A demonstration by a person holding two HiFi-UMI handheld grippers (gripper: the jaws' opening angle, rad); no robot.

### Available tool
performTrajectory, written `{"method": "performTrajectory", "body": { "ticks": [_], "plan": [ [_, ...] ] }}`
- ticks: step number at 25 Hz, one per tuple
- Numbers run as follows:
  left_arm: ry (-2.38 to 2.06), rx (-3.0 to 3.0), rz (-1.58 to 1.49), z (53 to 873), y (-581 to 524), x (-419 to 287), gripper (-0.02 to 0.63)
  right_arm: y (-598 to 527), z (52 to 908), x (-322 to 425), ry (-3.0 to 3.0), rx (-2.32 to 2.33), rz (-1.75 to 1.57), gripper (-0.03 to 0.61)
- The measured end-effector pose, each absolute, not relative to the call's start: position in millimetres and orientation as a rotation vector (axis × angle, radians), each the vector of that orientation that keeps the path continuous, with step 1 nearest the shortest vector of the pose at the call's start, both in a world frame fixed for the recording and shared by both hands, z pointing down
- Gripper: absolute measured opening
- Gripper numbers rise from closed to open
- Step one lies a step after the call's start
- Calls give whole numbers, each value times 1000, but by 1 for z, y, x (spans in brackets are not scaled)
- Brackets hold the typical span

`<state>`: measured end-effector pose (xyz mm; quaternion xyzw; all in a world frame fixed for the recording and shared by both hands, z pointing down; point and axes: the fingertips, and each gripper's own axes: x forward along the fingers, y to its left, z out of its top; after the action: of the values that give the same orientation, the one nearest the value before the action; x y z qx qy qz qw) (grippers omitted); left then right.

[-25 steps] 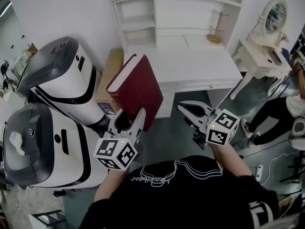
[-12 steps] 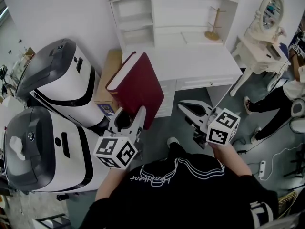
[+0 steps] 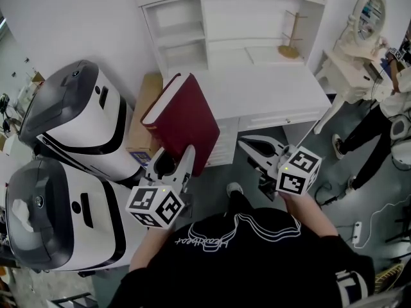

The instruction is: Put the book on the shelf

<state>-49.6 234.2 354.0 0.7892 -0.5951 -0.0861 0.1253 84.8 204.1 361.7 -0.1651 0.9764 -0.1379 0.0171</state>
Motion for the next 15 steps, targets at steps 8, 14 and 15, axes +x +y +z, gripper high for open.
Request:
{"method": "performTrajectory", "body": {
  "ticks": [8,14,15],
  "plan": [
    [-1760,2257,-218,353,151,-51,206,114,363,82,3007,-467,-514,6],
    [-1788,2196,-187,356,70,-55,206,27,362,75,3003,-397,-573,6],
    [-1793,2190,-185,355,57,-55,206,13,361,74,3003,-385,-574,6]
  ]
}}
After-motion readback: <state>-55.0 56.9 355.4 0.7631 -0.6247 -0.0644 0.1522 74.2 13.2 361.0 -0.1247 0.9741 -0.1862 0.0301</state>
